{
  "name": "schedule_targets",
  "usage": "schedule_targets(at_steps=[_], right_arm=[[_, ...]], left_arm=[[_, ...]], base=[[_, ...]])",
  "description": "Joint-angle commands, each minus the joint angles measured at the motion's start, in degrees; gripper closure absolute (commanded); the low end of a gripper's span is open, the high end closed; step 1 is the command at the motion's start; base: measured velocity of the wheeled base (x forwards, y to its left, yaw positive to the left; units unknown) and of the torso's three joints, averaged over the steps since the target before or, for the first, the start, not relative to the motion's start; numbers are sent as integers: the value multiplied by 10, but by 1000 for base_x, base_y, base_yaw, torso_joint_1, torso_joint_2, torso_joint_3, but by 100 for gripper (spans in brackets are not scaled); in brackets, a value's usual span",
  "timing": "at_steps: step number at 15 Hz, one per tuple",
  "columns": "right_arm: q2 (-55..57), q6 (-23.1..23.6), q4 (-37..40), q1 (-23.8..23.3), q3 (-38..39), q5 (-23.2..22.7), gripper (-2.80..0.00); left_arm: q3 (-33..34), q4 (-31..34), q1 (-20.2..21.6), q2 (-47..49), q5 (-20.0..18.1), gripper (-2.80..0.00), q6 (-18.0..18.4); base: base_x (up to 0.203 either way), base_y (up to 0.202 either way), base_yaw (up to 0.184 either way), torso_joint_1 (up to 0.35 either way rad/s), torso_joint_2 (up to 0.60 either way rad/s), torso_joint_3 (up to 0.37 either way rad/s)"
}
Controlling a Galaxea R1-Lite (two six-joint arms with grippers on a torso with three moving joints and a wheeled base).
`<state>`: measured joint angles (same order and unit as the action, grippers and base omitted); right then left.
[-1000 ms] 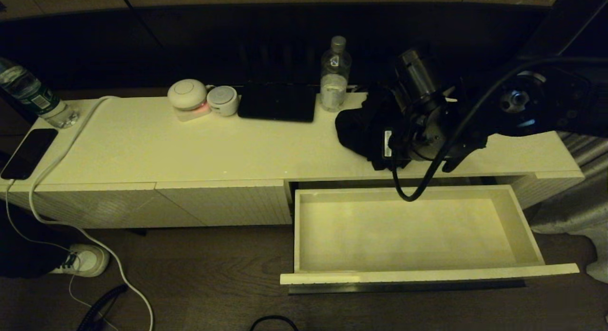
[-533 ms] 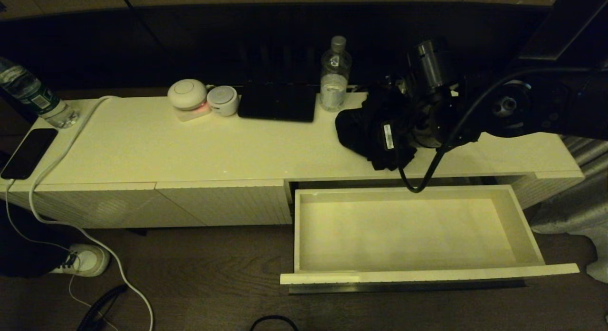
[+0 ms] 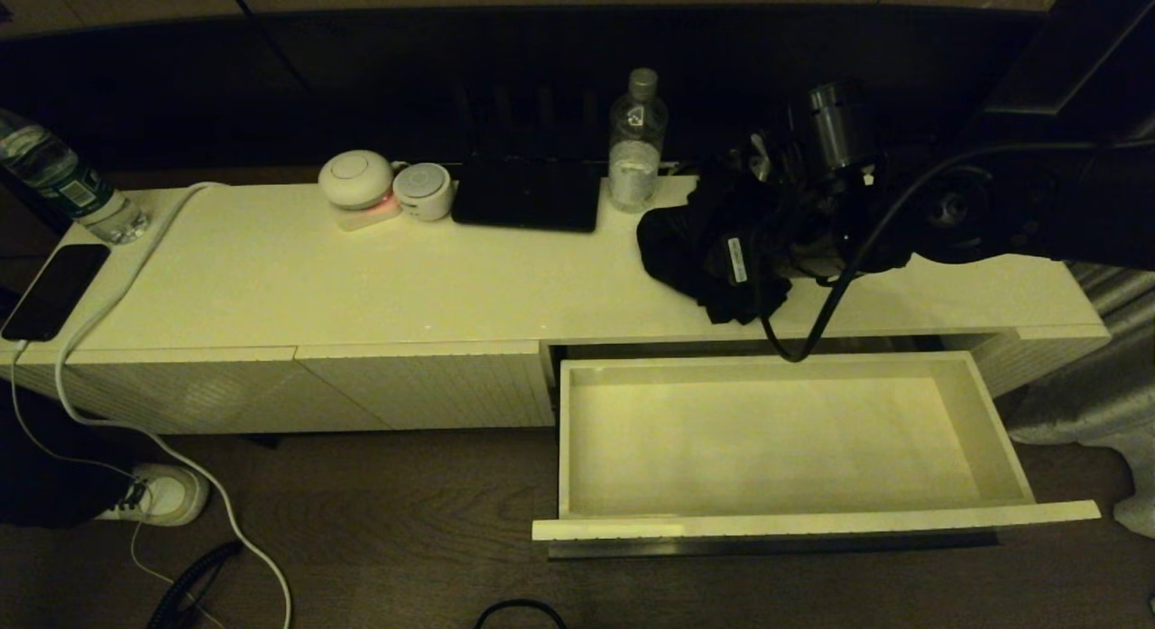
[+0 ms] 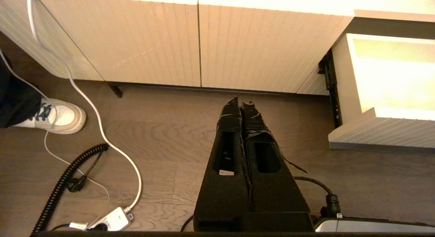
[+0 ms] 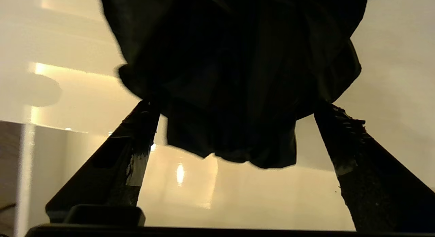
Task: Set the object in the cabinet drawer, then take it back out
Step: Put the umbrella in the drawer
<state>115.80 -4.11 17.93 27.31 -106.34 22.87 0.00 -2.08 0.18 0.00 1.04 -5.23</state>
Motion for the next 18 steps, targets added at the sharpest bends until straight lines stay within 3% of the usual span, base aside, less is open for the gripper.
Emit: schedule_targets(at_steps=[1, 6, 9, 17, 18], right_arm=[[18, 4, -4, -18, -2, -3, -280], [48, 3, -37, -26, -5, -7, -280], [53, 4, -37, -25, -8, -35, -280], [73, -2, -49, -25, -10, -37, -280], [72, -3, -47, -25, -8, -38, 0]], left_arm=[[0, 0, 0, -1, 0, 0, 0], [0, 0, 0, -1, 0, 0, 0], [0, 0, 0, -1, 0, 0, 0], [0, 0, 0, -1, 0, 0, 0], [0, 0, 0, -1, 0, 0, 0]], base=[[0, 0, 0, 0, 0, 0], [0, 0, 0, 0, 0, 0], [0, 0, 0, 0, 0, 0], [0, 0, 0, 0, 0, 0], [0, 0, 0, 0, 0, 0]])
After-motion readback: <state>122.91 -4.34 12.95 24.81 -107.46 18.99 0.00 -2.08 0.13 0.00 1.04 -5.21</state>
